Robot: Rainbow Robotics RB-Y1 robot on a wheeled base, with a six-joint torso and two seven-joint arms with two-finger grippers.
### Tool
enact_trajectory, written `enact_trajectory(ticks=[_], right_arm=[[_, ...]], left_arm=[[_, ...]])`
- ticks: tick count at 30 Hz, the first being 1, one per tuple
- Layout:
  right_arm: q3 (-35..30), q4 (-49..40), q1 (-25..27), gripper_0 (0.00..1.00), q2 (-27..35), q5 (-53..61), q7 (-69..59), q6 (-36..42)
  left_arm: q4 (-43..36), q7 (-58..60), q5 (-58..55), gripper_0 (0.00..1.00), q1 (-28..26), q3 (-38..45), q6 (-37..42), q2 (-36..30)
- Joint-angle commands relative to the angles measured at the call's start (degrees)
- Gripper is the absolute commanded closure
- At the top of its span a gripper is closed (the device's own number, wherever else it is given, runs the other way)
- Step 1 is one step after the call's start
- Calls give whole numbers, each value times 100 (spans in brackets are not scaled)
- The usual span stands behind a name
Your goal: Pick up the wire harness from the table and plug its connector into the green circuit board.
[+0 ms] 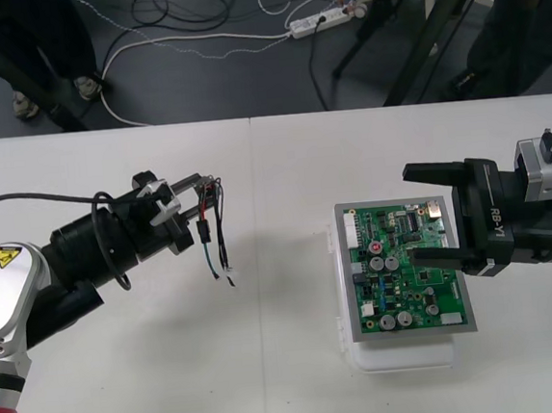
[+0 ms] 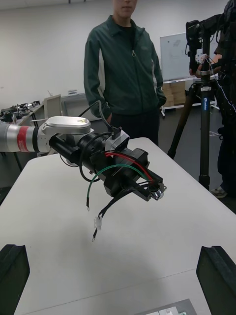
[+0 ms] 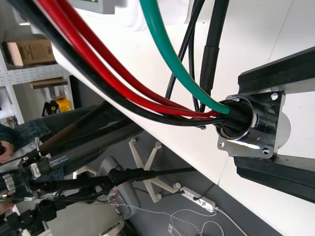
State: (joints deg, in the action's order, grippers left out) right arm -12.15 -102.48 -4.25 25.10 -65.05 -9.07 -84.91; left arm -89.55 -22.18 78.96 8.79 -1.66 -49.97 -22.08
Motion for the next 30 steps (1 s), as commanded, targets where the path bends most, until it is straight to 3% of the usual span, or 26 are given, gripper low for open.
enact_trajectory(ticks=[1, 18, 30], right_arm=[[-157, -211, 91, 0, 56, 72, -297, 71], [-157, -299, 197, 0, 39, 81, -315, 141], [-157, -299, 197, 0, 39, 81, -315, 141]], left_arm=[[-220, 1085, 340, 100, 194, 104, -127, 107], [-229, 2825, 1175, 100, 976, -379, -48, 134], [-220, 2983, 1482, 100, 1415, -1267, 910, 134]])
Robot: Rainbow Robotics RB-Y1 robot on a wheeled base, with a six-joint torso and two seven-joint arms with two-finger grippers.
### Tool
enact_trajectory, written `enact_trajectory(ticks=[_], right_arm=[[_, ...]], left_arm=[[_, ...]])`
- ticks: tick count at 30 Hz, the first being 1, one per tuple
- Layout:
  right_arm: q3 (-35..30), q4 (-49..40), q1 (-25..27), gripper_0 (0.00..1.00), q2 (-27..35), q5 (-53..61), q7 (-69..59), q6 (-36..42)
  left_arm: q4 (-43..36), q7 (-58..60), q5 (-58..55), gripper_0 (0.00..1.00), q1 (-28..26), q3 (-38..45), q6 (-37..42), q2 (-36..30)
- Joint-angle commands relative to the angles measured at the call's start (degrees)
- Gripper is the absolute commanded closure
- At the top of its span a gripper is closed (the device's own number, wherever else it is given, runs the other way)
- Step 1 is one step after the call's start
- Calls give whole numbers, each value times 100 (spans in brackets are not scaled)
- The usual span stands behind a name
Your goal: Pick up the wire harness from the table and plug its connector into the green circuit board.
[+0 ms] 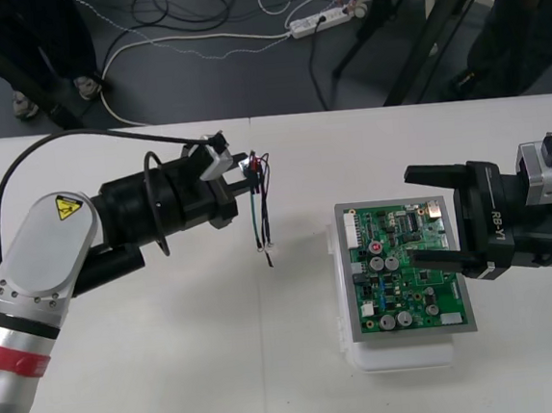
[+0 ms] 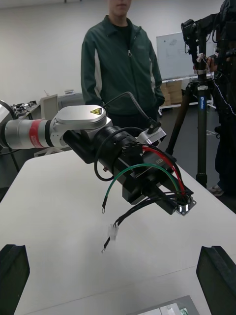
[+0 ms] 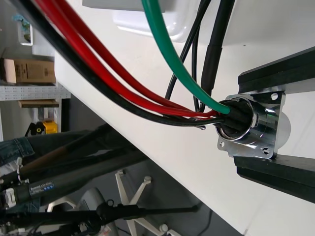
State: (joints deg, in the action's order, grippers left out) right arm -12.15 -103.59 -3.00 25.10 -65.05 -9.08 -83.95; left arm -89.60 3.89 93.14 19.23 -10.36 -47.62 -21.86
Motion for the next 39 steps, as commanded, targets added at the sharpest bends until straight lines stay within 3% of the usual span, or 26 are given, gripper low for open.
enact_trajectory(ticks=[1, 11, 20, 32, 39], right_arm=[[-156, -188, 80, 0, 39, 80, -314, 46], [-156, -347, 326, 0, 39, 212, -428, 441], [-156, -742, 660, 0, 39, 186, -630, 837], [-156, -786, 651, 0, 21, 195, -736, 863], [-156, -900, 651, 0, 13, 186, -841, 881]], left_arm=[[-216, 385, 100, 100, 407, -441, 719, 112], [-216, 692, 601, 100, 758, -880, 1291, 129], [-216, 1782, 1532, 100, 855, -1030, 1695, 375], [-251, 2468, 3141, 100, 846, -784, 1704, 1114], [-383, 2626, 3395, 100, 837, -837, 1695, 1193]])
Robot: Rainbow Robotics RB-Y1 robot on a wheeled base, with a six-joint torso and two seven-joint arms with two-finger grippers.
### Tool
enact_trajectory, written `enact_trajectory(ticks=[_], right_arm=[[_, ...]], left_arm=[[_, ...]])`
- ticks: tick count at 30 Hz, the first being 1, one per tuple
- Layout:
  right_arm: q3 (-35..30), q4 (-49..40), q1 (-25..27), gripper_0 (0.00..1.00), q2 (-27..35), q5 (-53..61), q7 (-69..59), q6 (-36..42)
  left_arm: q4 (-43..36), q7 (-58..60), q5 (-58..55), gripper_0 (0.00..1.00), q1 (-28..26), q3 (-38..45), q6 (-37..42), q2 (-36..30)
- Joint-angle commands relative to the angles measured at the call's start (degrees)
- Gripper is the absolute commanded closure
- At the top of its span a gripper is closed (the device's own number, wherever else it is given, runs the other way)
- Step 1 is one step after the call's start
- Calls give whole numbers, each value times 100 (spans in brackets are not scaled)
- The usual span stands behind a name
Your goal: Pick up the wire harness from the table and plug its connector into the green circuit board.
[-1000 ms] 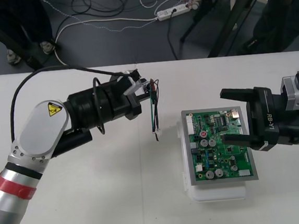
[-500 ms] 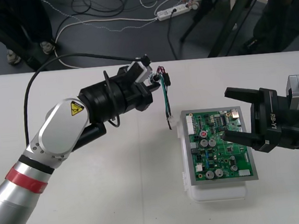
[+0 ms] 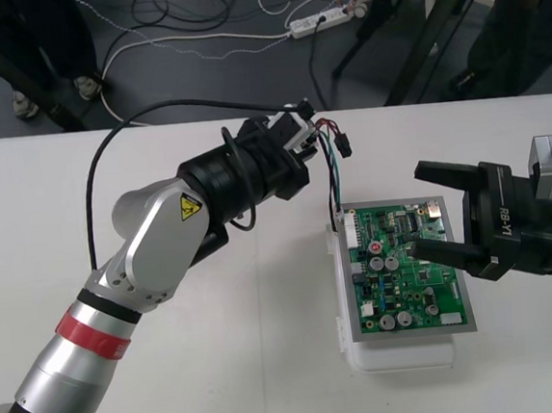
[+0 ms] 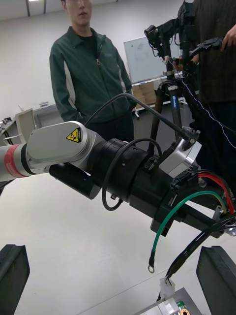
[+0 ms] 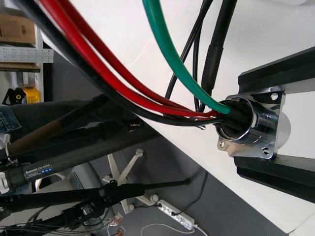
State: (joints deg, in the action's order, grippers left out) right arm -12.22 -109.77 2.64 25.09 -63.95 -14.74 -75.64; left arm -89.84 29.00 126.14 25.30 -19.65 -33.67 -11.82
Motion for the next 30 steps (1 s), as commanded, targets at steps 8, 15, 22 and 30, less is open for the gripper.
enact_trajectory(ticks=[8, 15, 22, 30], right_arm=[[-149, -290, 96, 0, -48, 84, -363, 84], [-149, -308, 96, 0, -180, 75, -451, 207], [-149, -422, 96, 0, -409, 75, -591, 488], [-149, -642, 96, 0, -839, -338, -776, 1068]], left_arm=[[-438, 256, 191, 100, 212, 31, 309, 382], [-508, 387, 218, 100, 212, -48, 300, 391], [-569, 528, 112, 100, 212, -171, 300, 382], [-648, 625, -72, 100, 212, -259, 309, 339]])
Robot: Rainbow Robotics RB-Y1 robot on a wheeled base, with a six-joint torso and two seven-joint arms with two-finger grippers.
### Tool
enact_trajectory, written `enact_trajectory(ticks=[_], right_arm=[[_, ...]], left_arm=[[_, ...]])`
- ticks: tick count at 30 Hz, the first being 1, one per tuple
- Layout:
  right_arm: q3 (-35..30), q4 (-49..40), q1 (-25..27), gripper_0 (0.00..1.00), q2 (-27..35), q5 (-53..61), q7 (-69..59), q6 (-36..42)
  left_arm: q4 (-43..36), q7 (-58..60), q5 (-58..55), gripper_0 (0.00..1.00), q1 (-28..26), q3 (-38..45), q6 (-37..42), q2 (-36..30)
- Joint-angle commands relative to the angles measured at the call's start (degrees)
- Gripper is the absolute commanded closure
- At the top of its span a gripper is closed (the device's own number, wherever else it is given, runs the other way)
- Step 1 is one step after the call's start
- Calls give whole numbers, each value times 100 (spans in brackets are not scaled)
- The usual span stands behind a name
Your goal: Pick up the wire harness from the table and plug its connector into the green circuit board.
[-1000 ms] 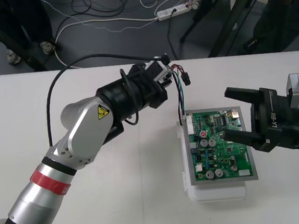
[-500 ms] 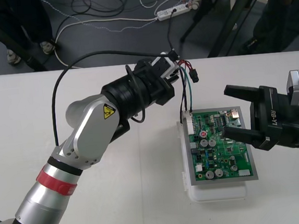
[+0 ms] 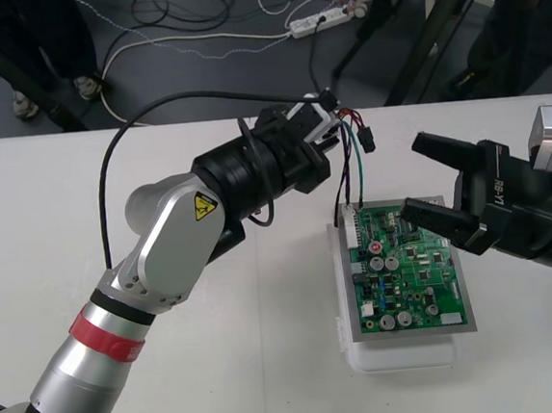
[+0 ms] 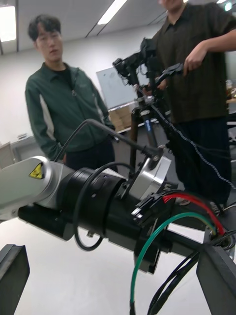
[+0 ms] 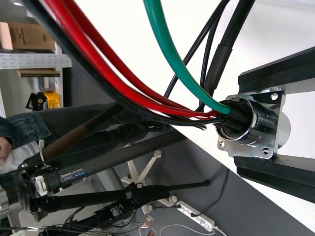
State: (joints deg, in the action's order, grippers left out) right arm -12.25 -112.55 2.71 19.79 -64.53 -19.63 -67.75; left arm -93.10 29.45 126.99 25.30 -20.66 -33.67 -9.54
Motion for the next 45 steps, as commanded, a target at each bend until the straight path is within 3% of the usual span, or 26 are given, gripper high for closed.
enact_trajectory(ticks=[1, 21, 29, 38, 45], right_arm=[[-154, -452, 107, 0, -388, -438, -480, 394], [-40, -1093, 494, 0, -1118, -1466, -1148, 1501], [452, -1181, 564, 0, -1232, -1466, -1060, 2248], [1234, -1726, 1118, 0, -1232, -1959, -1051, 3171], [1489, -1814, 1276, 0, -1232, -2266, -1008, 3329]], left_arm=[[-332, 588, -183, 100, 212, -175, 309, 92], [-376, 588, -227, 100, 212, -219, 300, 40], [-376, 588, -210, 100, 212, -219, 300, 40], [-376, 588, -183, 100, 221, -219, 300, 40], [-376, 588, -175, 100, 212, -219, 300, 40]])
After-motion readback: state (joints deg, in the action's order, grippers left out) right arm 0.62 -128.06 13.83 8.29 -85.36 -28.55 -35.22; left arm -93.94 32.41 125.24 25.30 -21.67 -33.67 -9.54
